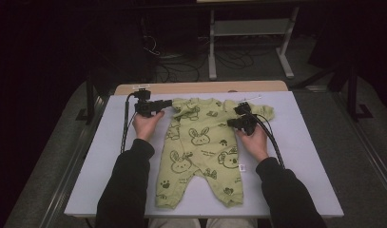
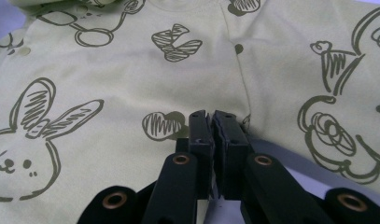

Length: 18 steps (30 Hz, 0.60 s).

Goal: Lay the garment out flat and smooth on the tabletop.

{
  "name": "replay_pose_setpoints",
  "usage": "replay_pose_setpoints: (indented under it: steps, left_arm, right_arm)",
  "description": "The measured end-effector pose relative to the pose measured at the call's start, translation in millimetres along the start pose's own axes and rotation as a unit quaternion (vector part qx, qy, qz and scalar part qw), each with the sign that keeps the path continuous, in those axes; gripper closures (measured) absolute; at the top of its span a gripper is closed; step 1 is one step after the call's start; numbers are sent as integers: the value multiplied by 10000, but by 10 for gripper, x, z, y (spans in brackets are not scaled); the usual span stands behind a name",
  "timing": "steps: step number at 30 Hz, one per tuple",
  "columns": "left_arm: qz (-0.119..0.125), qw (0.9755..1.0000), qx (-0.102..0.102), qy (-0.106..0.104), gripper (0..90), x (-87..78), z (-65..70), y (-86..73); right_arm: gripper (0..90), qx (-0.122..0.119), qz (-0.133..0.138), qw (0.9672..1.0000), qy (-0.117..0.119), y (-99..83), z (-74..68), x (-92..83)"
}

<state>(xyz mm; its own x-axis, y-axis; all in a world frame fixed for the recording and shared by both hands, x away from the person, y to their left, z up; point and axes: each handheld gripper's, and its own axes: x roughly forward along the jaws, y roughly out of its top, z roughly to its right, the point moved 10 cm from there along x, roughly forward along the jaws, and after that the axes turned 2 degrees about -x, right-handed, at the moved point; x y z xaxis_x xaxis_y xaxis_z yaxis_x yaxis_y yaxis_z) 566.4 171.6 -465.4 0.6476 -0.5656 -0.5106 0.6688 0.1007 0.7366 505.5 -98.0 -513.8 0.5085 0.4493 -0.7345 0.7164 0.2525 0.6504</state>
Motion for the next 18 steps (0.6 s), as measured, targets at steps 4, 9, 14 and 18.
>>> replay_pose_setpoints:
  steps: [4, 9, 14, 18]
  left_arm:
    - [67, 9991, -393, 121, 444, 103, -159, -4]
    - [16, 9985, -510, 207, 444, 266, -240, 9]
    - [-104, 9969, -775, 74, 442, 466, -207, -23]
    - [-339, 9961, -801, 157, 477, 604, -164, -58]
  right_arm:
    - [851, -3, 22, 10000, 10, 8, -2, -11]
    - [851, 2, 54, 10000, 36, 18, 0, -23]
    - [851, 22, 19, 10000, 40, 3, 2, -6]
    - [852, 9, 7, 10000, 37, -12, 0, 3]
